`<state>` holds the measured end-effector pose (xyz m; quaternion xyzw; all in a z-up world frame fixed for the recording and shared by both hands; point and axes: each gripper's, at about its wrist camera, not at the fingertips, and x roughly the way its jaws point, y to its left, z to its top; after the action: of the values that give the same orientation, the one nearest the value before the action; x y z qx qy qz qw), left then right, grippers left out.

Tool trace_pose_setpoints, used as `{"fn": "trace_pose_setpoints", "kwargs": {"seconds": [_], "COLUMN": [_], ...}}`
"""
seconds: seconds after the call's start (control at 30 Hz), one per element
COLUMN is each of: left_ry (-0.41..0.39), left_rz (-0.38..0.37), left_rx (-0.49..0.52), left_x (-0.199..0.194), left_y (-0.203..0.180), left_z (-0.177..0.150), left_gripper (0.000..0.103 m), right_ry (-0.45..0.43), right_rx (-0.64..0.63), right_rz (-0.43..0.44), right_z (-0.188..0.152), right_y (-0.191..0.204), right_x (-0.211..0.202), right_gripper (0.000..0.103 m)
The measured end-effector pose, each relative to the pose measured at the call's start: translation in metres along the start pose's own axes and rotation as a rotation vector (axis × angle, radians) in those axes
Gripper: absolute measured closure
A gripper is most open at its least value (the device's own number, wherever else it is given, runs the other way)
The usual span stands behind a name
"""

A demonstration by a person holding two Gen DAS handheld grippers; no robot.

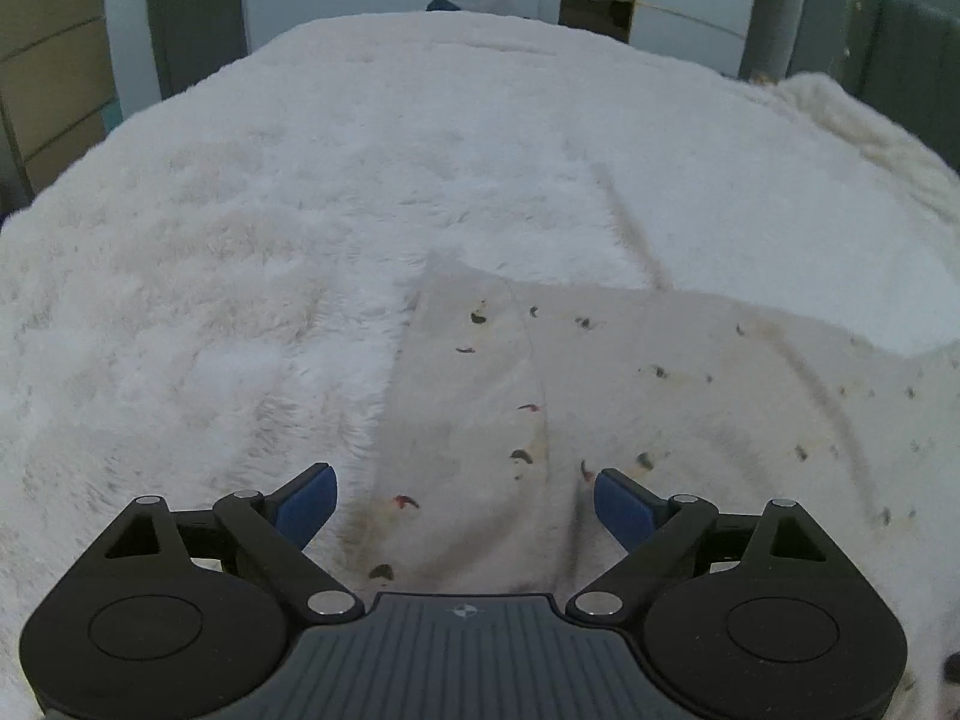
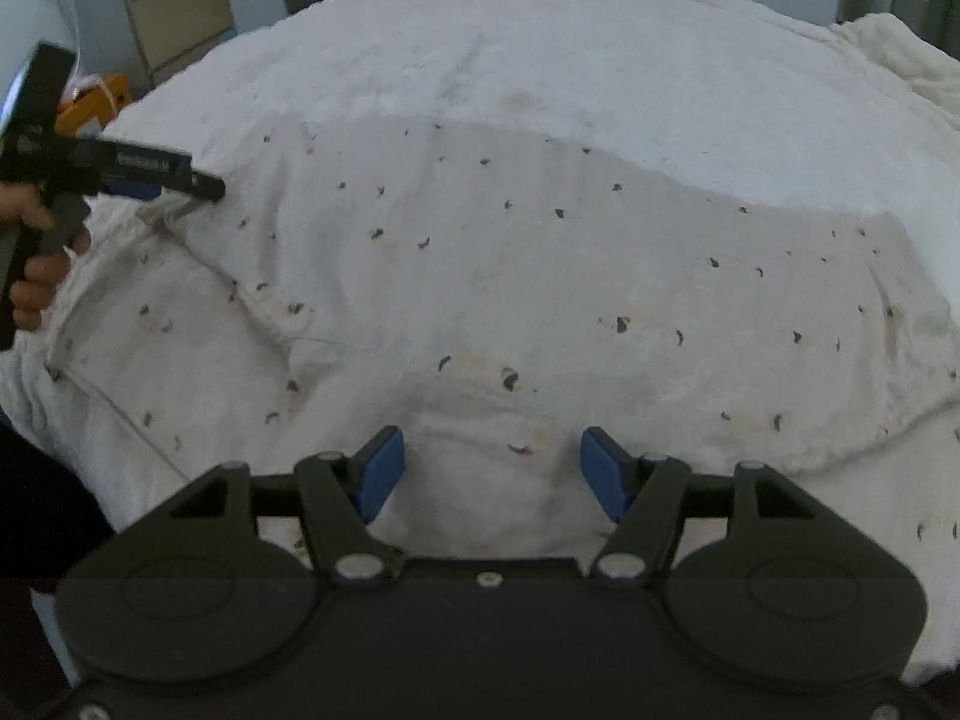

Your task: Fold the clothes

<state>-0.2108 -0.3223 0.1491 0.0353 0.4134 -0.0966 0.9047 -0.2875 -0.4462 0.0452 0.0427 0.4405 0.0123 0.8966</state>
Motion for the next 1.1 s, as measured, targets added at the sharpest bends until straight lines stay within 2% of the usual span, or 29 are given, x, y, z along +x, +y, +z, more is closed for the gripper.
{"fn": "trace_pose_setpoints", "kwargs": {"seconds": [0.13, 0.23, 0.37, 0.5, 0.63, 0.73, 0.83, 1.0, 1.1], "left_ry": [-0.020, -0.019, -0.031, -0.034, -0.032, -0.041, -0.078, -0.113, -0.103], "left_rz": [0.010, -0.006, -0.032, -0.054, -0.053, -0.036, -0.007, -0.015, -0.013], "left_rx": [0.042, 0.064, 0.092, 0.104, 0.103, 0.115, 0.111, 0.049, 0.003], "left_x": [0.001, 0.002, -0.003, -0.003, -0.001, -0.002, -0.004, -0.008, -0.006], "left_y": [-0.002, -0.002, -0.003, 0.002, 0.006, 0.006, 0.010, 0.023, 0.039], "left_z": [0.001, 0.002, 0.000, -0.002, -0.006, -0.009, -0.007, -0.002, -0.001], "left_gripper": [0.011, 0.010, 0.010, 0.010, 0.010, 0.010, 0.010, 0.010, 0.010], "right_ry": [-0.071, -0.077, -0.022, 0.039, 0.052, 0.087, 0.035, -0.043, -0.022], "right_rx": [0.066, 0.067, 0.071, 0.044, -0.004, 0.012, 0.051, 0.079, 0.052], "right_rz": [0.019, -0.013, -0.010, -0.016, -0.024, -0.002, 0.036, 0.032, 0.020], "right_z": [0.015, 0.033, 0.037, 0.025, 0.018, 0.025, 0.039, 0.052, 0.044], "right_y": [-0.001, 0.006, 0.015, 0.025, 0.028, 0.025, 0.023, 0.030, 0.041], "right_x": [-0.006, 0.003, 0.017, 0.035, 0.034, 0.027, 0.017, 0.020, 0.036], "right_gripper": [0.033, 0.033, 0.033, 0.033, 0.033, 0.033, 0.033, 0.033, 0.034]}}
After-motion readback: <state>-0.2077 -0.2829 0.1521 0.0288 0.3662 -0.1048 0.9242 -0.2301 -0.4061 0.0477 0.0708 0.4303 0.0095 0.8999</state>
